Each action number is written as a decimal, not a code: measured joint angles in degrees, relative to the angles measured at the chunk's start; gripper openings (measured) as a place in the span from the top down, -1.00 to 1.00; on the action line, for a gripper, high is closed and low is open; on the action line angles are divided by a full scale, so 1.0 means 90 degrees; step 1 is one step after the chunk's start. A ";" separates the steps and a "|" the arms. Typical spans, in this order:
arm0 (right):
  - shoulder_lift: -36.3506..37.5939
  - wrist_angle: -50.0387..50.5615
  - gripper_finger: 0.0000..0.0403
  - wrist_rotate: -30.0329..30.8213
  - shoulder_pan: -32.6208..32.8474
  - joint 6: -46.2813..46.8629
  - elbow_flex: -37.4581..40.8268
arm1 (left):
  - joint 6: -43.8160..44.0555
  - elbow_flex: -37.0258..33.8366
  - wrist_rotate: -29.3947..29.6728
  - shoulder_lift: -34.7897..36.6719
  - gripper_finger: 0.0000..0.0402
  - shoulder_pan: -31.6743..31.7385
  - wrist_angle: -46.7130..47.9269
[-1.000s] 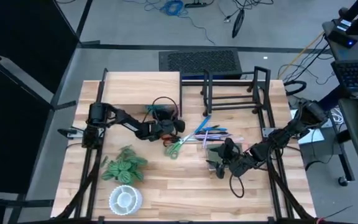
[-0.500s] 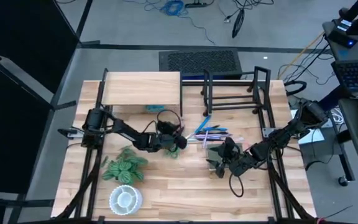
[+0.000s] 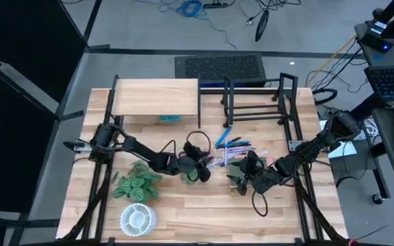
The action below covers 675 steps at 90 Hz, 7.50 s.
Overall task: Stock shelves
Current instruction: Remove the calculator from under the shelf, then return to Home Position
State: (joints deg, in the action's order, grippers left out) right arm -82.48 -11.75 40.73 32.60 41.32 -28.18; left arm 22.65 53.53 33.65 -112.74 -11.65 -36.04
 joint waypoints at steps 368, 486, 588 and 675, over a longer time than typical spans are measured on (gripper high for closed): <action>-0.0442 0.0000 -0.30 -0.0170 0.0015 0.0529 0.0002 | 0.1341 -0.0956 0.1242 0.0531 0.52 0.0919 0.1923; -0.0442 0.0049 -0.30 -0.0406 0.0015 0.0295 0.0002 | 0.3057 -0.0665 0.0924 0.0643 0.52 -0.1247 0.3795; 0.3462 0.2388 0.31 -0.2046 -0.1281 -0.3023 -0.0777 | -0.1717 -0.0422 -0.1591 0.4188 0.99 -0.0429 0.4029; 0.8672 0.3558 0.98 -0.3539 -0.2817 -0.2469 0.1174 | -0.1826 -0.0830 -0.2218 0.5059 1.00 0.0299 0.4291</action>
State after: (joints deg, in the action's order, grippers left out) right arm -4.43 20.28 8.88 7.25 19.10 -17.62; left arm 6.21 46.06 13.69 -67.21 -8.96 2.58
